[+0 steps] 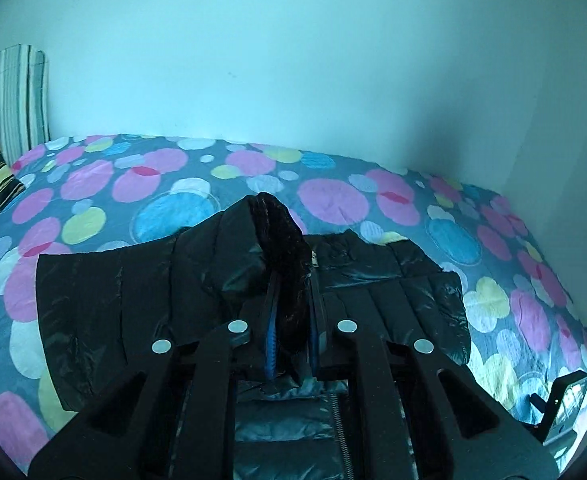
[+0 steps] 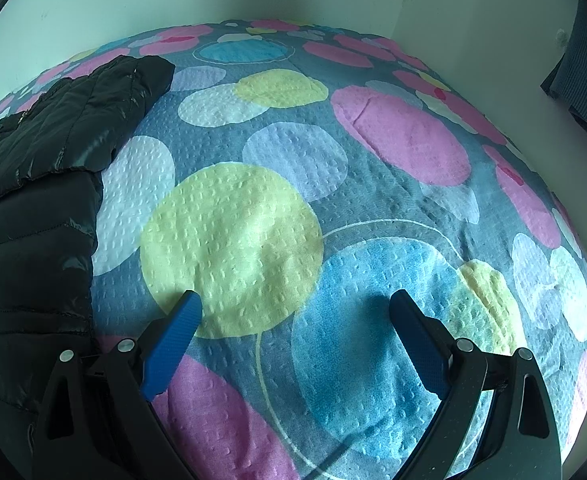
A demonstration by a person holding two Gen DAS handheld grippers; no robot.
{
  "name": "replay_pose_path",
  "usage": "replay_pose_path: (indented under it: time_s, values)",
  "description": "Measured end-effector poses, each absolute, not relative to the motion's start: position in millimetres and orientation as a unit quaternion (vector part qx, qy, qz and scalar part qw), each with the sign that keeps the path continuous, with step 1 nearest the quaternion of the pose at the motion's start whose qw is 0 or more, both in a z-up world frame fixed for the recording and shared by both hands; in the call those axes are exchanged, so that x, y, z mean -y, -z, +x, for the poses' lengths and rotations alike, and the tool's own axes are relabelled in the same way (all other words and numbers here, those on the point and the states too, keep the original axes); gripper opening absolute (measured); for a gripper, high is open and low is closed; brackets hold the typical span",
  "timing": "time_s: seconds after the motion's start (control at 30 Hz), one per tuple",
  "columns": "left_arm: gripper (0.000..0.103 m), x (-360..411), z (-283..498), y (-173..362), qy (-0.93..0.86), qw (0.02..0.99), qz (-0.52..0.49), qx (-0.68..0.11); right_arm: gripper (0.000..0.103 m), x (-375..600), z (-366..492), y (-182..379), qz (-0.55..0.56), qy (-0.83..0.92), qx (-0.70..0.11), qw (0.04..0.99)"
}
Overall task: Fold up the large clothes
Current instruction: 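Carry the held sleeve across the jacket body with the left tool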
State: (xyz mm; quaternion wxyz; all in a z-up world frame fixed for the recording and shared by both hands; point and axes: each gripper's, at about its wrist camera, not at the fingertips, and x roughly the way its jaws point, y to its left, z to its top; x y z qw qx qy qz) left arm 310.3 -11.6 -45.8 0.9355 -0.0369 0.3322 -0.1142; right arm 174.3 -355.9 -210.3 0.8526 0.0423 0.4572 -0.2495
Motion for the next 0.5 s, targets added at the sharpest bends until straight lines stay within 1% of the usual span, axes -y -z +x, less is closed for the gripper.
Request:
replay_pose_path:
  time_s: [0.17, 0.5]
  values:
    - [0.011, 60.5, 324.7, 83.4, 0.134, 0.92, -0.016, -0.368, 0.093, 355.3, 174.7, 210.6, 0.043, 0.25, -0.457, 0.852]
    - [0.011, 109.0, 337.0, 140.1, 0.129, 0.896, 0.019, -0.424, 0.093, 355.9, 175.0, 211.2, 0.046, 0.249, -0.458, 0.852]
